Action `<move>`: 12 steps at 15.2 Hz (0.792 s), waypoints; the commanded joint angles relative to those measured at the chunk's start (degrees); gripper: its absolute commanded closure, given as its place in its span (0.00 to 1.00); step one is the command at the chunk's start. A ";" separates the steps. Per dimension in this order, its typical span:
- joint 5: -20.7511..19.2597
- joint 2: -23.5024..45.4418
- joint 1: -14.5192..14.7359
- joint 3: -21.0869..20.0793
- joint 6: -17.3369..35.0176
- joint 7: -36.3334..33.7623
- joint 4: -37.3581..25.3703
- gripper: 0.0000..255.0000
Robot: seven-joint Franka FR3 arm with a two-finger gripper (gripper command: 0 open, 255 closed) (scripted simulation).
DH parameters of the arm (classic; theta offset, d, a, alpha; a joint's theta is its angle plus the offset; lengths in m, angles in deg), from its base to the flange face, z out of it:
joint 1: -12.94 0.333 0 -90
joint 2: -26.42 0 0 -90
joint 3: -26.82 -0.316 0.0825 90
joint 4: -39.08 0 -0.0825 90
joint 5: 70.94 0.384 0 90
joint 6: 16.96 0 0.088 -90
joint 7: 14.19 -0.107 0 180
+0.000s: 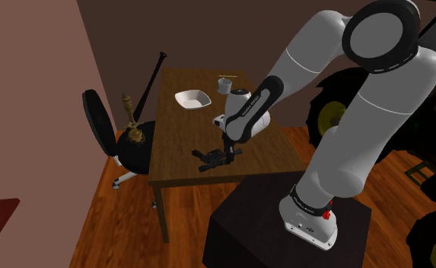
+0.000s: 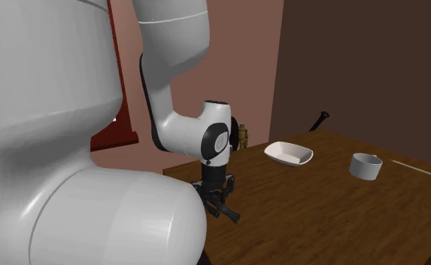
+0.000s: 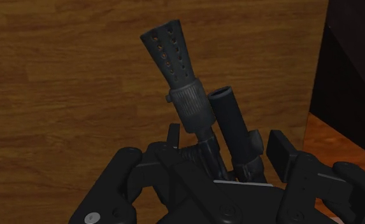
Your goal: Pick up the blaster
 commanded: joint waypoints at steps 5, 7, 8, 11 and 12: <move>-4.15 -6.14 -0.79 0.28 -5.86 -2.92 0.15 1.00; -5.12 -8.20 -1.11 0.17 -7.97 -3.65 0.05 1.00; -5.53 -9.21 -1.26 0.09 -9.03 -3.96 -0.02 1.00; -6.53 -12.12 -1.67 -0.16 -12.21 -4.75 -0.34 1.00; -6.80 -13.05 -1.79 -0.25 -13.27 -4.97 -0.49 1.00</move>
